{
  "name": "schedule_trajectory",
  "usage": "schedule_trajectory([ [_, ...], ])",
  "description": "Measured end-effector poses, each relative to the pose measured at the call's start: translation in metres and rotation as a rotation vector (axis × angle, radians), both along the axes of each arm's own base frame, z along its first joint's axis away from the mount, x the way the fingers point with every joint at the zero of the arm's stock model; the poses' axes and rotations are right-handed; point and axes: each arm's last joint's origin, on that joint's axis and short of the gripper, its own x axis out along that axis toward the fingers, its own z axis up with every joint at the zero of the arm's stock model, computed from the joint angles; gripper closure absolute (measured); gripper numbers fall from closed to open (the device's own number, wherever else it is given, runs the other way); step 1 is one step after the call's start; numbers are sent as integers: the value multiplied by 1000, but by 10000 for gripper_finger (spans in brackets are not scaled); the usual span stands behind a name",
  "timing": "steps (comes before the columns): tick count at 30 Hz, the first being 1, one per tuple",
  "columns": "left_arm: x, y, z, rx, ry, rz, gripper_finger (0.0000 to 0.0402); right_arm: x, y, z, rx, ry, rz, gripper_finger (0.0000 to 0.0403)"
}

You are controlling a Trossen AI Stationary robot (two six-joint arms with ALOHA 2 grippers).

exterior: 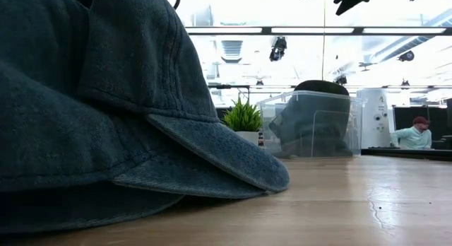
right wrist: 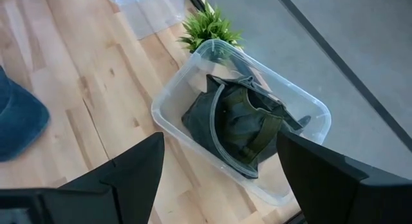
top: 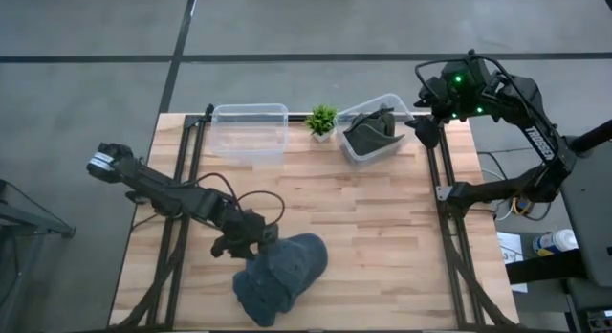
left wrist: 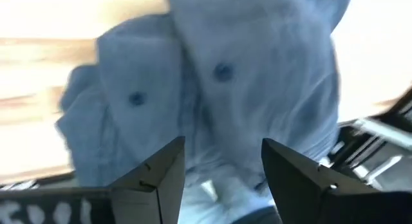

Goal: Pick & Place hat
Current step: Put the top dark blue cap into the left transparent bin

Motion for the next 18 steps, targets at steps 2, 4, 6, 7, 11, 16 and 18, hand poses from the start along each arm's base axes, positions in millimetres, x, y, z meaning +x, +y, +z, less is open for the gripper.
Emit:
schedule_trajectory([
  [2,1,1,0,12,-9,30,207,0,0,0,-1,-1,0,111],
  [4,2,0,-1,16,-3,34,207,-1,1,0,-2,-3,0,114],
  [6,3,-1,-4,21,8,31,207,-1,1,1,-3,-6,0,116],
  [7,4,-2,-6,23,15,30,207,-1,1,1,-4,-6,0,117],
  [11,8,-4,-13,30,35,36,207,-2,1,1,-2,-9,-3,116],
  [16,17,-6,-19,82,-18,34,209,-2,2,1,-2,-11,-3,117],
  [18,20,-6,-18,103,-53,48,213,-2,2,1,-2,-10,-2,119],
])
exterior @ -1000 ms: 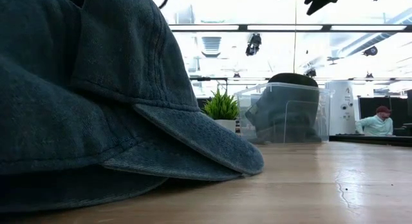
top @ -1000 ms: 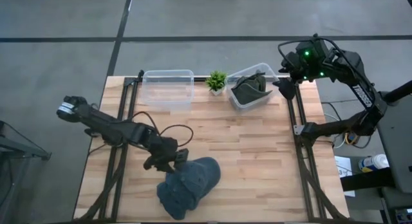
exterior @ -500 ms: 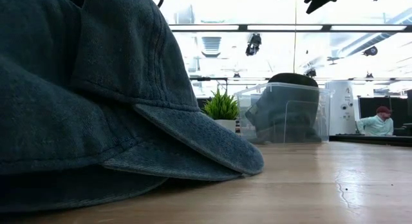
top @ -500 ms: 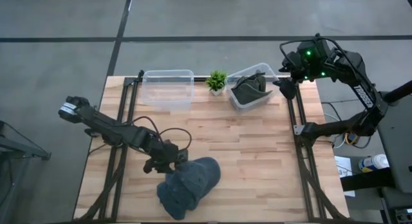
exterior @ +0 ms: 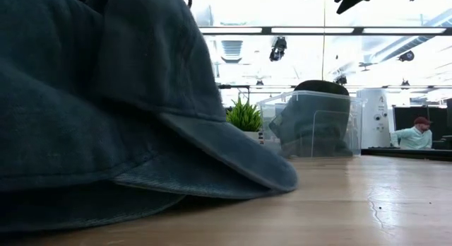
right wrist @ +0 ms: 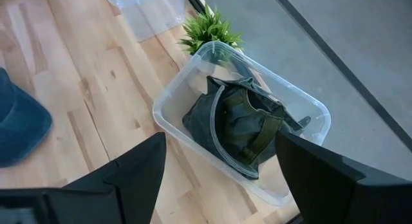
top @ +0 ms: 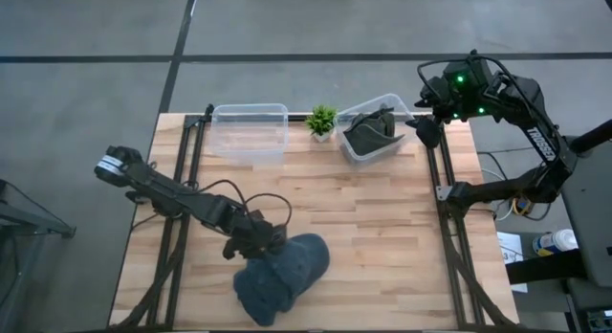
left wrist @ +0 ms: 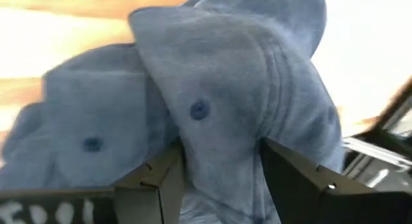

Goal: Pick & Place hat
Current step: Put the top dark blue cap into the left transparent bin

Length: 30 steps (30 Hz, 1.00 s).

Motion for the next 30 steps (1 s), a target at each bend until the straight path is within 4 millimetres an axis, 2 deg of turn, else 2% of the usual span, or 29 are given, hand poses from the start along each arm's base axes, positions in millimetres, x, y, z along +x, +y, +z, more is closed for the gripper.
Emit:
schedule_trajectory([
  [4,0,2,2,63,-35,10,232,0,0,0,2,-1,-3,125],
  [7,-1,3,5,92,-58,12,262,0,0,0,2,-1,-2,130],
  [14,-2,4,6,156,-98,-69,387,0,0,0,1,-1,-3,141],
  [19,2,4,13,197,-186,-78,398,-1,0,0,0,-2,-4,147],
  [26,4,13,62,435,-518,-55,400,-8,6,3,-12,-23,-7,147],
  [30,0,16,100,764,-775,-209,400,-10,7,4,22,-52,-54,145],
])
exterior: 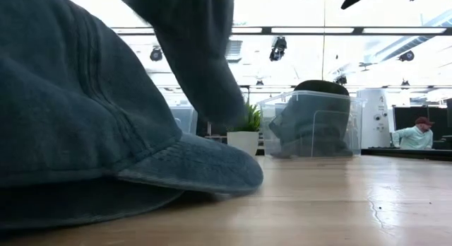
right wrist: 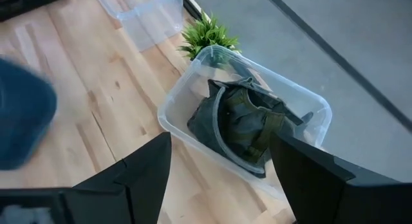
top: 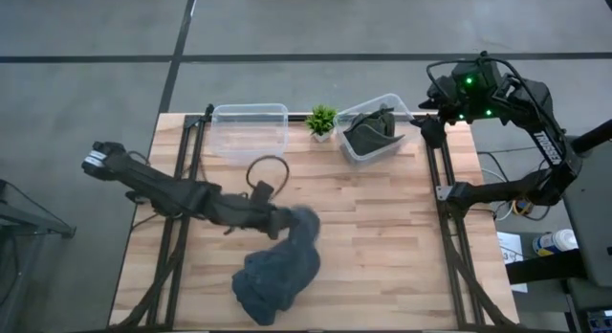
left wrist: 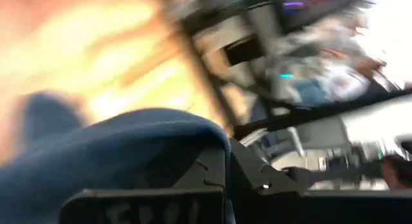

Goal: Pick & Place hat
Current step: Put the top dark blue cap into the left transparent bin

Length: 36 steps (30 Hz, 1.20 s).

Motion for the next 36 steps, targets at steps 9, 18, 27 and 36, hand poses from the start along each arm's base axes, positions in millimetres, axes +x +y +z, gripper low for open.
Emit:
schedule_trajectory([
  [9,-20,17,49,383,-276,16,401,3,2,1,109,-80,24,152],
  [18,-37,25,78,559,-478,34,401,14,2,10,204,-273,183,147],
  [27,-54,50,93,766,-416,317,401,28,-7,6,239,-274,206,145],
  [36,-74,82,101,778,-226,737,401,33,-11,4,240,-260,212,153],
])
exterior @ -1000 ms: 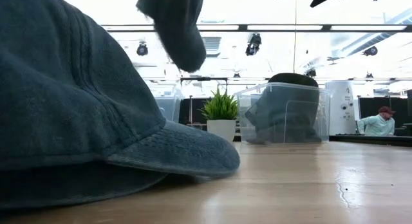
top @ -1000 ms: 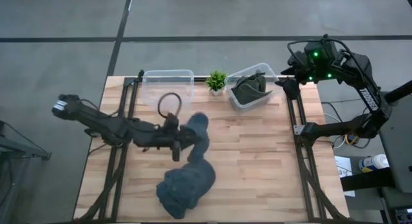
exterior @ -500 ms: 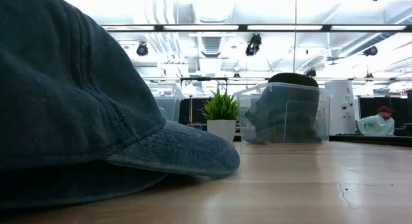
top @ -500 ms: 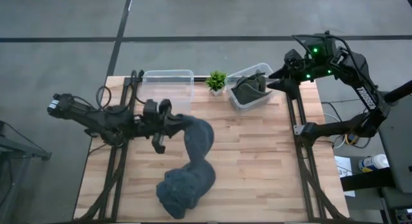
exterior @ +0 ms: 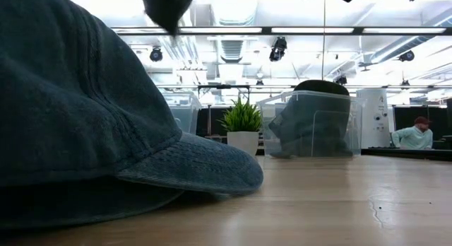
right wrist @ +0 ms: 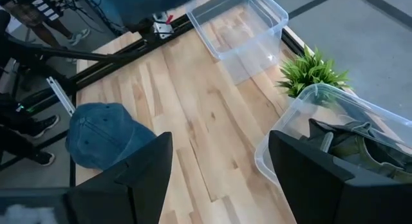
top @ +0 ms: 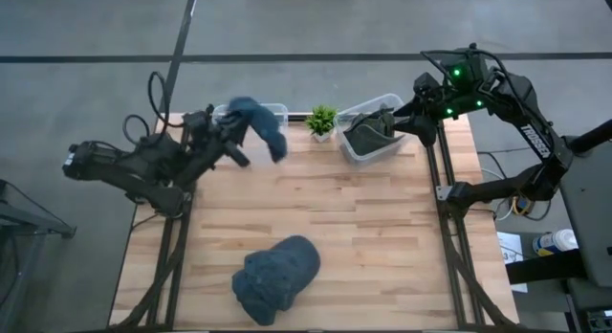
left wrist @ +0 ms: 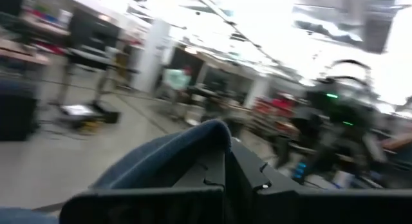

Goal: Pick & Place hat
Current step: Put the top dark blue cap into the left transparent bin

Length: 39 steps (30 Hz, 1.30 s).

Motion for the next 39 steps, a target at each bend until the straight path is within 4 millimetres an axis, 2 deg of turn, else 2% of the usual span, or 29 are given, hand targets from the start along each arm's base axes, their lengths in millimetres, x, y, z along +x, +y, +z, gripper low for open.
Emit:
schedule_trajectory([
  [6,5,19,-10,-63,29,206,401,0,0,0,0,0,0,153],
  [12,16,42,-35,-136,13,355,401,1,-1,1,-2,-12,-5,154],
  [22,21,67,-104,-253,-5,454,401,1,-1,2,9,-21,-18,158],
  [31,12,77,-172,-455,-258,484,402,1,-1,2,23,-23,-30,157],
  [35,4,78,-192,-488,-389,497,402,1,-1,2,24,-23,-31,156],
  [39,-3,77,-208,-490,-444,496,402,1,-1,2,28,-23,-33,160],
])
